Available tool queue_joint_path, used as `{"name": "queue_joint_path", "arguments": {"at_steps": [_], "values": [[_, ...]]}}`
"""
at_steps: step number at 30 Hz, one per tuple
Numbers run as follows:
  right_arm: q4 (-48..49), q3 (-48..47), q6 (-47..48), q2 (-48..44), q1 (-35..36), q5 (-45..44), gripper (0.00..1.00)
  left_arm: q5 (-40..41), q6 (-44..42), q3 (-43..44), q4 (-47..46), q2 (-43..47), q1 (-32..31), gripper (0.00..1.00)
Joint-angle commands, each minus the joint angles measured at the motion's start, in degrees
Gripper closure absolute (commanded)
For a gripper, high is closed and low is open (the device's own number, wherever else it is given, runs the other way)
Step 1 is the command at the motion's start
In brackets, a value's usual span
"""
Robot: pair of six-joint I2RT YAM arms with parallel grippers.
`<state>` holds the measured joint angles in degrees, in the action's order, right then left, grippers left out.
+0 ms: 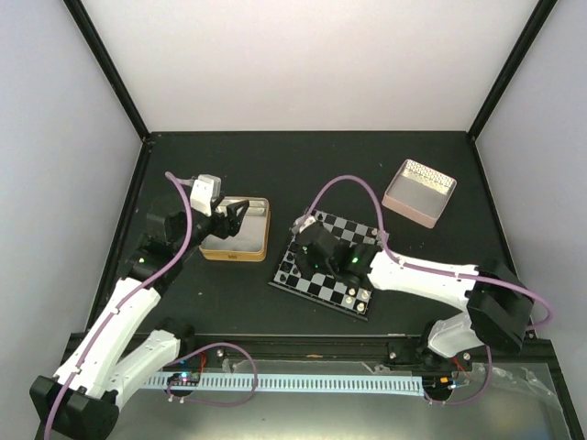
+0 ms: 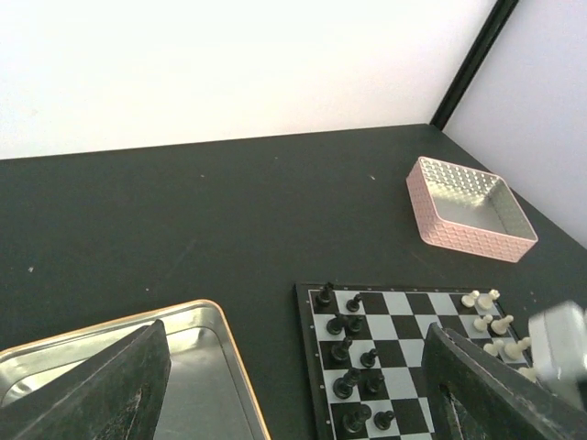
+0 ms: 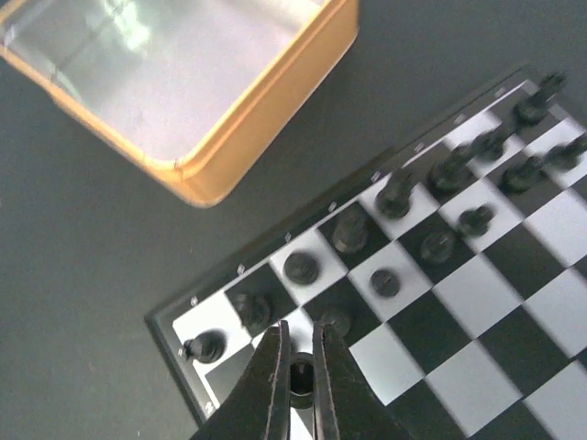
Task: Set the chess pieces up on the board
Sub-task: Place the chess piece on the chessboard.
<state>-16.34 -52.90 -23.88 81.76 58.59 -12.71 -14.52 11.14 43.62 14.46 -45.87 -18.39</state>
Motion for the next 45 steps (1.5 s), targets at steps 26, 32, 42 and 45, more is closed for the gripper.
{"name": "queue_joint_path", "arguments": {"at_steps": [26, 32, 42, 45], "values": [[8.0, 2.4, -0.5, 14.2, 8.4, -2.8, 0.98, 1.9, 0.1, 0.0, -1.5, -0.7, 0.2, 0.21], [7.7, 2.5, -0.8, 15.1, 8.5, -2.6, 0.94, 1.8, 0.1, 0.0, -1.4, -0.8, 0.2, 0.2], [4.1, 2.2, -3.0, 8.6, 8.5, -3.6, 0.75, 1.6, 0.2, 0.1, -1.2, -0.9, 0.2, 0.2], [2.4, 1.6, -4.0, 5.1, 8.3, -4.2, 0.68, 1.5, 0.4, 0.0, -1.2, -0.8, 0.2, 0.2]]}}
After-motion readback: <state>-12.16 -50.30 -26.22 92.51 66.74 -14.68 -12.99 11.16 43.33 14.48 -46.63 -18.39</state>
